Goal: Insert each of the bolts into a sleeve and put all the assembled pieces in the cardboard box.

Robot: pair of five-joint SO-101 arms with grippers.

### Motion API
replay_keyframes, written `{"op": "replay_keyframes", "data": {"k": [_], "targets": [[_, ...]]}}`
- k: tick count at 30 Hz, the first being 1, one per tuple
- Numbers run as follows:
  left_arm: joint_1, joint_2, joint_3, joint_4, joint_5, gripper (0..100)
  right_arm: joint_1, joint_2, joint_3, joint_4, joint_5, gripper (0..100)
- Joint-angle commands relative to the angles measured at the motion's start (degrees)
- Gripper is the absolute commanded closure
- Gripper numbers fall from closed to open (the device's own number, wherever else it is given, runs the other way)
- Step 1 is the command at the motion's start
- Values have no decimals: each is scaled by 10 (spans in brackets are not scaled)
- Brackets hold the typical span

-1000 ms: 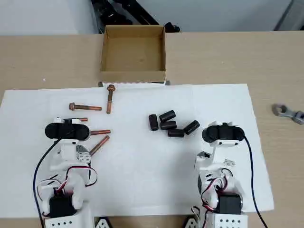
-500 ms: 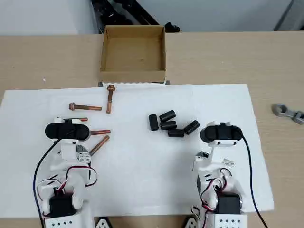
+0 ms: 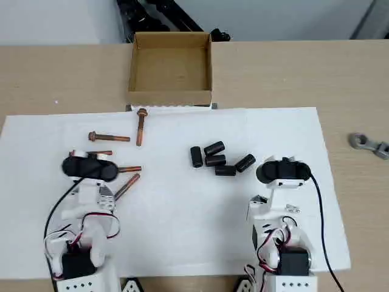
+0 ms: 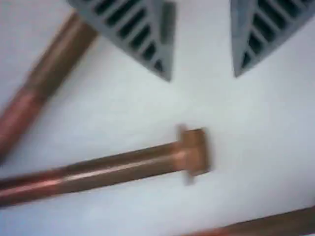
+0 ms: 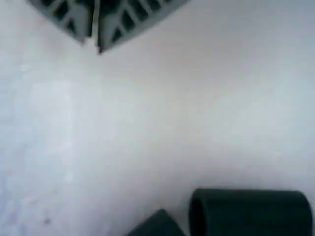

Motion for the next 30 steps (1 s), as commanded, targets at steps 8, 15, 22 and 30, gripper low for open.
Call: {"op": "replay_keyframes", "data": {"k": [8,15,22,30], "targets": [[-75,156,-124,-25,-33,898,-1,4,-57,15,-4,991],[-72,441,-312,-62,-21,899,-1,45,-134,29,-4,994],[-36,646,-480,-6,-3,898,-3,250,-279,38,-4,992],[84,783,-654,35,45,896,-5,487,-456,39,-4,991]]}}
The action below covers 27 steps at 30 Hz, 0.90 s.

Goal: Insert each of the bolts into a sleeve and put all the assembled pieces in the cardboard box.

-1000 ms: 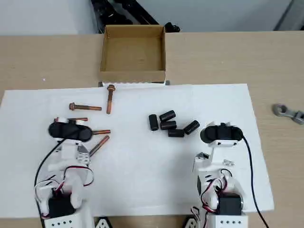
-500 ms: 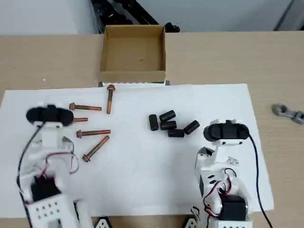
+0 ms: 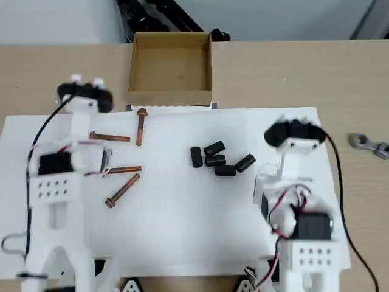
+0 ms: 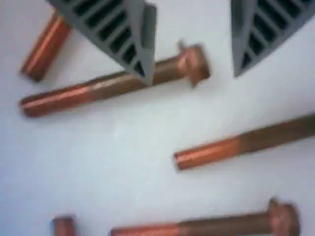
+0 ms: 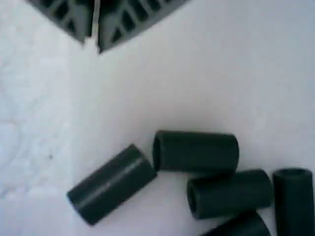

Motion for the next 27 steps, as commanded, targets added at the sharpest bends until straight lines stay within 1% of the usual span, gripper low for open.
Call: {"op": "replay_keyframes", "data": {"k": [1,3,5,9,12,15,20,21,24,27], "targets": [[27,61,-95,10,29,896,-4,92,-80,3,-4,991],[30,114,-142,18,55,895,-4,133,-105,7,-4,991],[39,178,-202,46,74,895,-4,167,-133,22,-4,991],[69,309,-342,129,75,895,-4,208,-180,39,-4,990],[90,398,-460,184,77,895,-6,212,-191,28,-2,990],[98,481,-585,241,96,895,-22,212,-191,22,-2,990],[98,631,-780,317,116,894,-76,213,-191,17,1,990],[98,660,-812,326,122,894,-86,216,-191,17,12,990],[98,726,-875,326,137,894,-97,218,-191,-3,81,990],[107,756,-894,326,144,894,-96,218,-191,-26,91,991]]}}
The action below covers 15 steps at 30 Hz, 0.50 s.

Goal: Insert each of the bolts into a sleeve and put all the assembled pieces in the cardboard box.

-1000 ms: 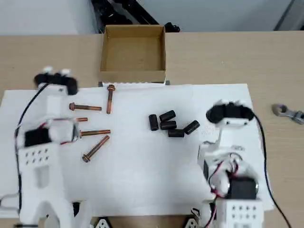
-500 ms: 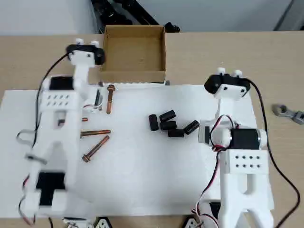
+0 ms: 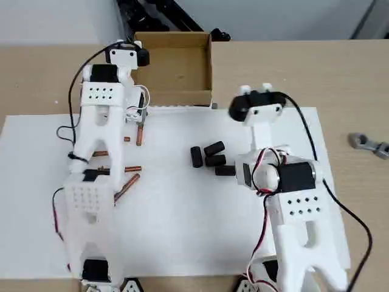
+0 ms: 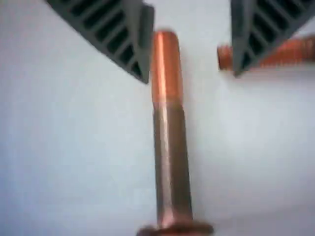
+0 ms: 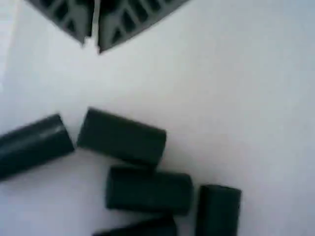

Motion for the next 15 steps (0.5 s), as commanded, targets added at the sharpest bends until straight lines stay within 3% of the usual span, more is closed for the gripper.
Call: {"op": "replay_keyframes", "data": {"k": [1,15], "targets": [[14,11,-44,17,8,894,-4,1,-28,-22,19,991],[16,58,-39,-52,36,894,-3,2,-27,-22,20,991]]}}
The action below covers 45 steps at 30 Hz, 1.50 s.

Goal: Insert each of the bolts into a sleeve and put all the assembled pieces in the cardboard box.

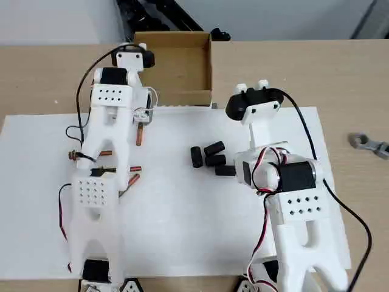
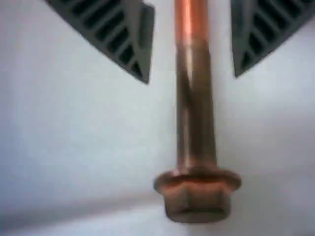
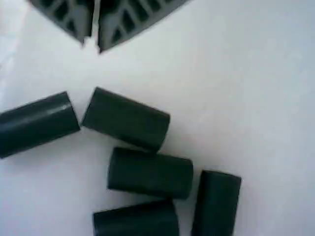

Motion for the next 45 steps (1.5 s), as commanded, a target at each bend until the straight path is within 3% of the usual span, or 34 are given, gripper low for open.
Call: {"op": "replay_keyframes", "data": {"k": [1,13,19,21,23,28,37,41,45], "targets": [[2,11,-22,-26,1,894,-2,1,-27,-12,6,991],[3,40,-22,-109,33,895,-2,0,-27,-12,6,991],[-5,44,-17,-110,33,903,-2,0,-27,-11,6,992],[-6,44,-17,-108,33,947,-2,0,-27,-11,6,993],[-6,44,-17,-98,33,998,-2,0,-27,-11,6,993],[-7,43,-19,-67,32,994,-2,0,-27,-10,6,993],[-3,4,-117,50,20,994,3,41,-86,124,53,995],[-3,-68,-124,51,18,994,2,105,-175,160,62,995],[-3,-177,-46,50,18,994,1,195,-253,196,68,991]]}}
